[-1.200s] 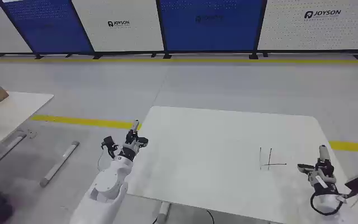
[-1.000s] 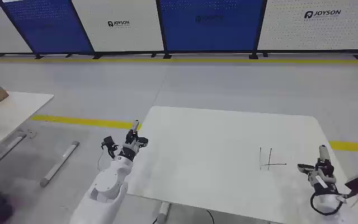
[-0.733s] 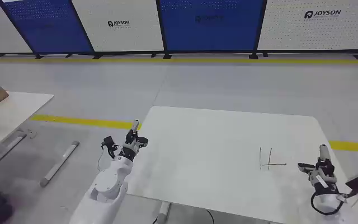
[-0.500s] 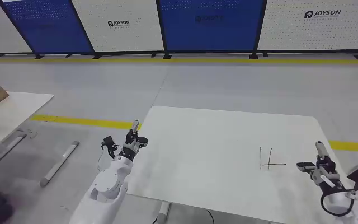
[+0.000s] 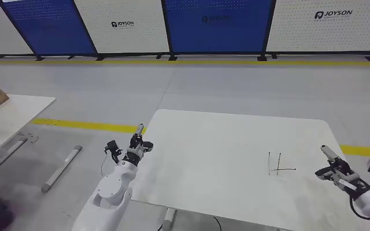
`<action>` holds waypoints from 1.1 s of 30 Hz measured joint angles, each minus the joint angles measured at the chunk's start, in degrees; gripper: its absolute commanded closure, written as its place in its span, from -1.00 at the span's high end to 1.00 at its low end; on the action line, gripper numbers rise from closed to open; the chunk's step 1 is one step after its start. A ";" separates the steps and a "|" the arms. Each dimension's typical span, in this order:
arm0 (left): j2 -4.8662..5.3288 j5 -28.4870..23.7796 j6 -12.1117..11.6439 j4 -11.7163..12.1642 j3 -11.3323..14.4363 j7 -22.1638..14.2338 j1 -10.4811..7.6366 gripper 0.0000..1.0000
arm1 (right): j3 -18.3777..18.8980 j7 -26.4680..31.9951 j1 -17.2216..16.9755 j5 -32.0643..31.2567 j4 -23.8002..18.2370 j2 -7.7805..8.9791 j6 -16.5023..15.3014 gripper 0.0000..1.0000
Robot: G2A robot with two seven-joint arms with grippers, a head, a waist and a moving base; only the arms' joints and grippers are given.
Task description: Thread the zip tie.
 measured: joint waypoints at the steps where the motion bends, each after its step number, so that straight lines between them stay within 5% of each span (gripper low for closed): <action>1: 0.00 0.00 0.00 0.00 0.00 0.00 0.00 1.00 | 0.00 0.00 0.00 0.00 0.00 0.00 0.00 1.00; 6: 0.00 0.00 0.00 0.00 0.00 0.00 0.00 1.00 | 0.76 1.94 1.64 1.50 1.08 0.56 -0.57 1.00; 11: 0.00 0.00 0.00 0.00 0.00 0.00 0.00 1.00 | 6.35 20.98 8.34 0.54 5.07 2.72 -3.57 1.00; 17: 0.00 0.00 0.00 0.00 0.00 0.00 0.00 1.00 | 1.42 39.17 19.94 -7.67 13.94 5.20 -3.35 1.00; 26: 0.00 0.00 0.00 0.00 0.00 0.00 0.00 1.00 | -15.29 38.95 33.21 -17.03 26.27 7.01 -2.51 1.00; 33: 0.00 0.00 0.00 0.00 0.00 0.00 0.00 1.00 | -15.81 38.95 33.93 -17.18 26.98 7.02 -2.23 1.00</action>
